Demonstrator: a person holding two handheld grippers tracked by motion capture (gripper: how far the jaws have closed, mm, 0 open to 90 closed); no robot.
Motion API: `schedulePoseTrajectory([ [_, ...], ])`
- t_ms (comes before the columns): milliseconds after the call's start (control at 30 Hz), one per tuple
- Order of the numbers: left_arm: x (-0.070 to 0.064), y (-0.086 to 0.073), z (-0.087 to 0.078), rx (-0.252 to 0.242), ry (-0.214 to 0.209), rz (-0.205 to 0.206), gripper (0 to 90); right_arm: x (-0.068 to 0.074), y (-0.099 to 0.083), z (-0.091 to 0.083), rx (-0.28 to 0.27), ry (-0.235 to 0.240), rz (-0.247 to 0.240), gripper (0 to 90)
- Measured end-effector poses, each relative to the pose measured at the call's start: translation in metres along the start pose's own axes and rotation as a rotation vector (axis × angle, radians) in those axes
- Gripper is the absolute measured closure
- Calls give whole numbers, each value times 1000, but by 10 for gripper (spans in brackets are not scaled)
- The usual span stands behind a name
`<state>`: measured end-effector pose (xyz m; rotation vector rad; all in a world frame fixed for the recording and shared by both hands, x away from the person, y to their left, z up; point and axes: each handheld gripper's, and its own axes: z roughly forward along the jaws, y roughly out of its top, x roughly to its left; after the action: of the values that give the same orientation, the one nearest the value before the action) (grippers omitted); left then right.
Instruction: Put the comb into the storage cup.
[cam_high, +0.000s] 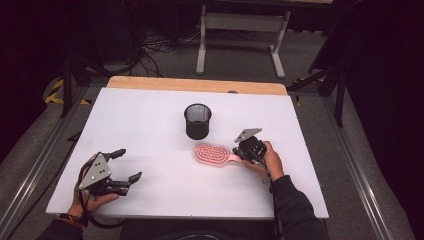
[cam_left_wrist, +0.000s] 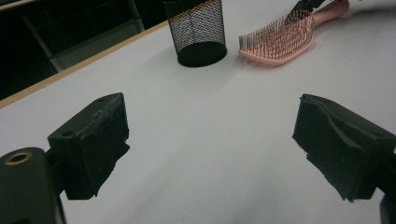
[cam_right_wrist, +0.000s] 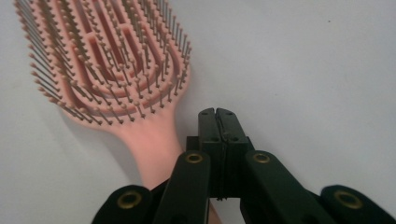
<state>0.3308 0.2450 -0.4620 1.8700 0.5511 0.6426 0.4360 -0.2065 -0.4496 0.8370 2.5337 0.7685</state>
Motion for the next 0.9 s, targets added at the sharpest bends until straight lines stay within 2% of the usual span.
schedulePoseTrajectory([
  [367,-1,0,1,-1,-7,4,111,18,-2,-4,-3,28,-25,900],
  [900,-1,0,1,-2,-21,6,113,24,-5,-8,-9,61,-27,900],
])
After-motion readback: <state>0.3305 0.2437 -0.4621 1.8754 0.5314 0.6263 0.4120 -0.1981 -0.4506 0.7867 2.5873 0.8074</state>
